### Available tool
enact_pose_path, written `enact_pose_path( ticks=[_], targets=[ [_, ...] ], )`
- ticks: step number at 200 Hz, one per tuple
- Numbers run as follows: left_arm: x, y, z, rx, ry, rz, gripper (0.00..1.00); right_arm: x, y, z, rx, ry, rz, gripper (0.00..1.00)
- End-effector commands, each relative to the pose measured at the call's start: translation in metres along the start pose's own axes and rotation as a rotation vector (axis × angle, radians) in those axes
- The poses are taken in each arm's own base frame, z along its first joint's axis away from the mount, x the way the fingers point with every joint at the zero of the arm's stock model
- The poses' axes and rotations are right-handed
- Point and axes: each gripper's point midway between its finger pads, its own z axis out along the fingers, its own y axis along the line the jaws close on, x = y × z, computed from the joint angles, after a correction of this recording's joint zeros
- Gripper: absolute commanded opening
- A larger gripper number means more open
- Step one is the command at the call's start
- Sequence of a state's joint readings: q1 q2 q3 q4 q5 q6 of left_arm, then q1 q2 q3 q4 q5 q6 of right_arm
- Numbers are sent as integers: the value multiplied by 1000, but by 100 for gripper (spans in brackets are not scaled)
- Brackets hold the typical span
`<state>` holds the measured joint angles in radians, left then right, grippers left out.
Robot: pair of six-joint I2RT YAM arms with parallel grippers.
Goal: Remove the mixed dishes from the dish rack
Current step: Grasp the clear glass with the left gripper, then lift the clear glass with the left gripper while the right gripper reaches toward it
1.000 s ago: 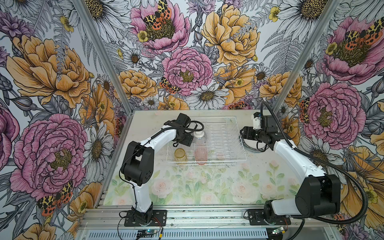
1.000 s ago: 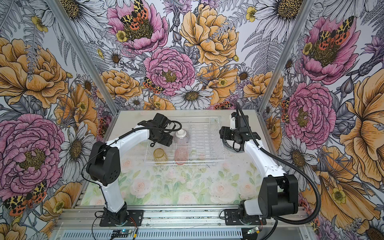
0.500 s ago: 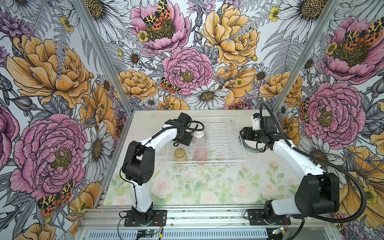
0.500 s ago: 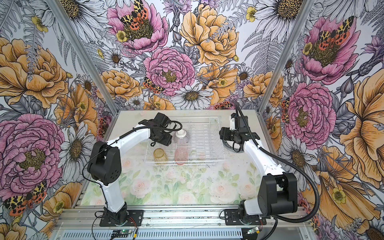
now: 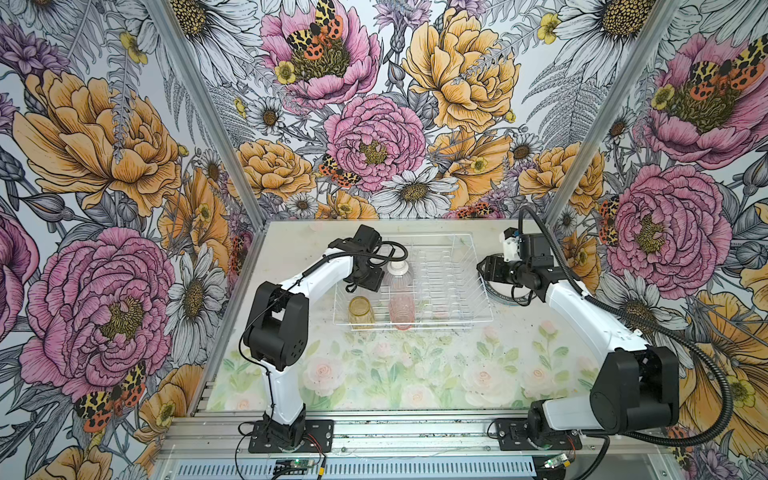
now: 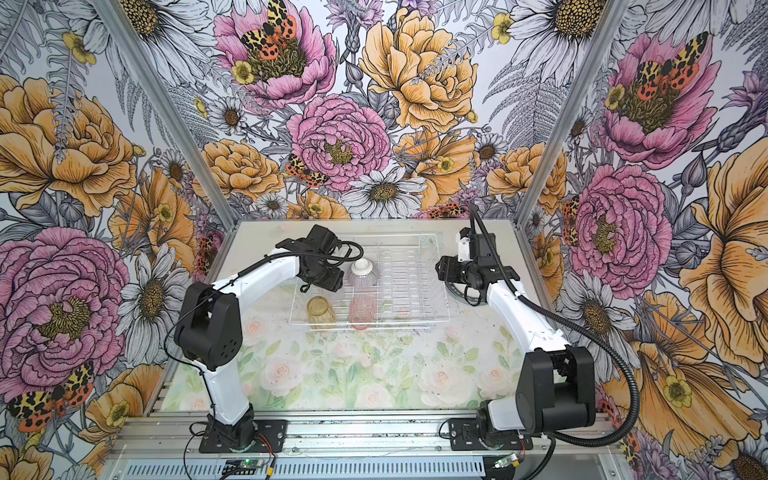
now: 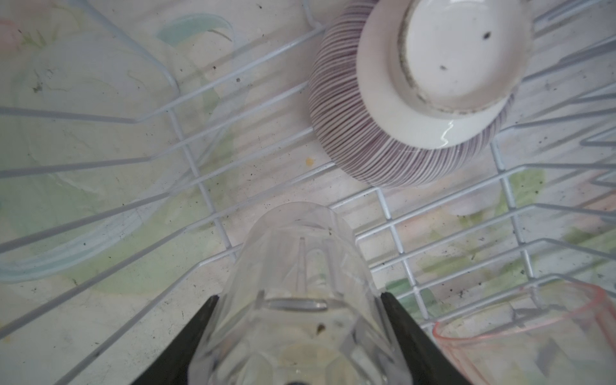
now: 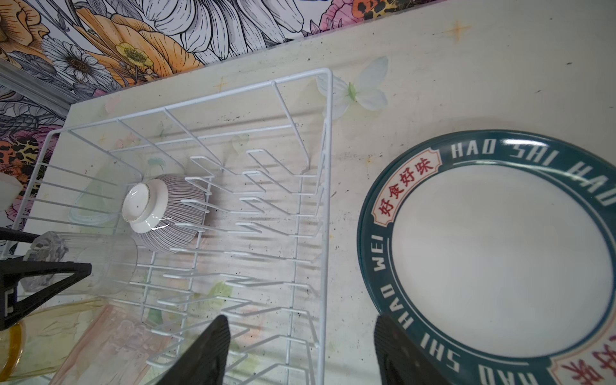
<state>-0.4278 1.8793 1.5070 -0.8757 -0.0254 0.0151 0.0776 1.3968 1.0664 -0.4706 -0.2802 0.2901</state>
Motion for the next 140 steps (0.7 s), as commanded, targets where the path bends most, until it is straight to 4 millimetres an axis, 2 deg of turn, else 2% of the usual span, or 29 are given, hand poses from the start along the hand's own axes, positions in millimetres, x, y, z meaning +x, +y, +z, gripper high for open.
enact_pose_path(
  ticks=[1, 7, 52, 140],
  targets=[
    [-19, -2, -26, 53, -80, -13, 33, -7, 12, -10, -48, -41, -14, 71],
    [-23, -3, -40, 65, -115, -18, 33, -6, 13, -9, -54, -37, -14, 71],
    [-28, -7, -57, 122, -165, -33, 32, -5, 27, -10, -119, -32, -22, 71],
    [-43, -21, -97, 295, -293, -52, 32, -1, 86, -10, -428, -44, -46, 70]
  ],
)
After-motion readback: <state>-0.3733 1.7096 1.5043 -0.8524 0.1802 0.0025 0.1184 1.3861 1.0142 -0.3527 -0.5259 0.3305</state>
